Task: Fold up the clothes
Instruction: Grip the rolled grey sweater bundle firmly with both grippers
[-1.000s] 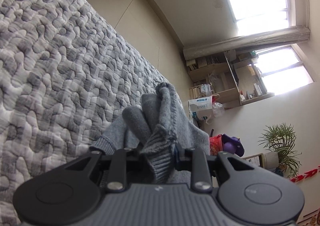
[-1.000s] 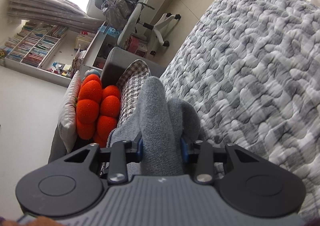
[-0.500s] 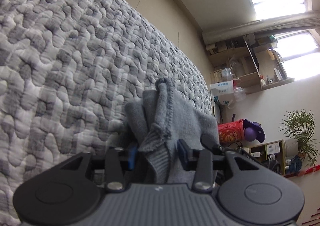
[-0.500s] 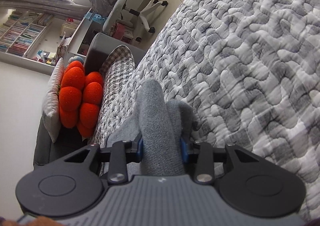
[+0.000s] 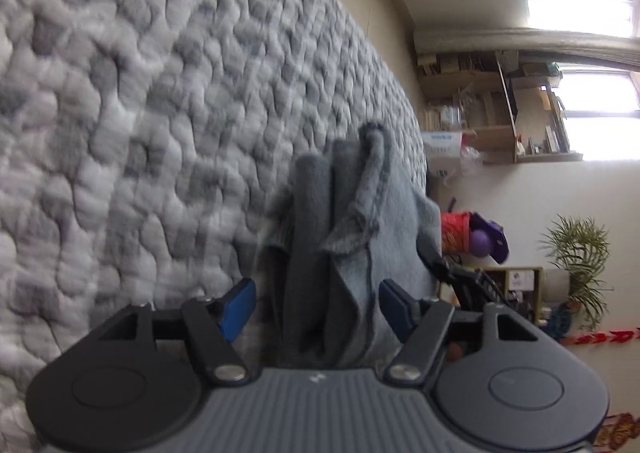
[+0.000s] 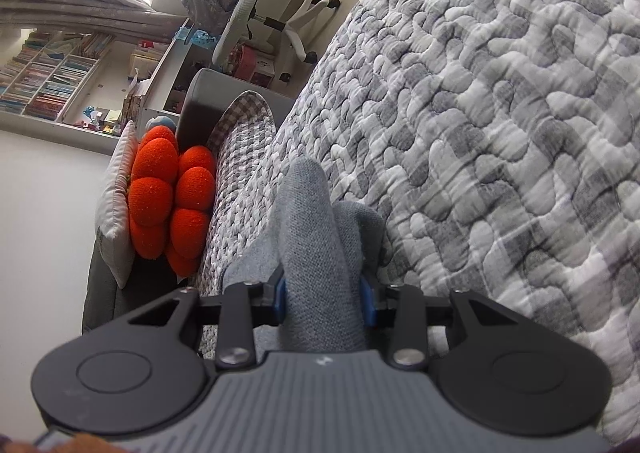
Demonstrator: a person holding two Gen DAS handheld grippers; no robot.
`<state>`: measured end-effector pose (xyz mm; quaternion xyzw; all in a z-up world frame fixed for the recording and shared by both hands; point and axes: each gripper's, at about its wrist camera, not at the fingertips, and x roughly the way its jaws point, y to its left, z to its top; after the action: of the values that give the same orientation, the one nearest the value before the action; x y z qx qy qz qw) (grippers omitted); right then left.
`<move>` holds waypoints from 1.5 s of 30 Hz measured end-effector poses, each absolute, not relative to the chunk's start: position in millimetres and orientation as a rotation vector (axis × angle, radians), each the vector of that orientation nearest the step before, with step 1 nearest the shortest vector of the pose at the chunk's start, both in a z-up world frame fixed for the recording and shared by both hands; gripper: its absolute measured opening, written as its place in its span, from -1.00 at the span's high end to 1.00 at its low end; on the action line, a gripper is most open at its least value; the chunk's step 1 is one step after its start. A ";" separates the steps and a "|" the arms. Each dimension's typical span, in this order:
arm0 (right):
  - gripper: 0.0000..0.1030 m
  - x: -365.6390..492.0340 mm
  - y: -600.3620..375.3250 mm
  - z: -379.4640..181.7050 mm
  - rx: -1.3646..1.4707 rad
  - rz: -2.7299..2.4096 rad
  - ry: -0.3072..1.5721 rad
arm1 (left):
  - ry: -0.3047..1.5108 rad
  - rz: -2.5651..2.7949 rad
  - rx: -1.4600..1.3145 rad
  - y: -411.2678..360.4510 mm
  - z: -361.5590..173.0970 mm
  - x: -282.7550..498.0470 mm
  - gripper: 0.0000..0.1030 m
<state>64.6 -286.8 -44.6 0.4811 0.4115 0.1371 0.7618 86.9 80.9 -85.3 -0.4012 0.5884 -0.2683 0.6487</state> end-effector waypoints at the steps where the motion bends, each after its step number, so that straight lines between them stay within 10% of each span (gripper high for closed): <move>1: 0.26 64.8 -286.5 -44.8 1.047 0.298 0.895 | 1.367 -0.627 -0.926 76.8 -88.6 84.8 -0.33; 22: 0.25 61.4 -290.4 -46.7 1.067 0.313 0.894 | 1.127 -0.566 -1.001 55.3 -85.0 83.0 -0.32; 33: -0.09 56.2 -289.3 -43.8 1.027 0.317 0.883 | 1.068 -0.536 -0.902 35.9 -78.7 91.1 0.06; 45: 0.21 59.5 -269.7 -30.8 0.959 0.365 0.853 | 1.037 -0.504 -0.886 42.3 -70.3 88.4 0.39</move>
<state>59.5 -269.7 -30.8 0.4448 0.3955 0.1692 0.7855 88.4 42.3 -70.3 -0.4050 0.4740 -0.2304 0.7471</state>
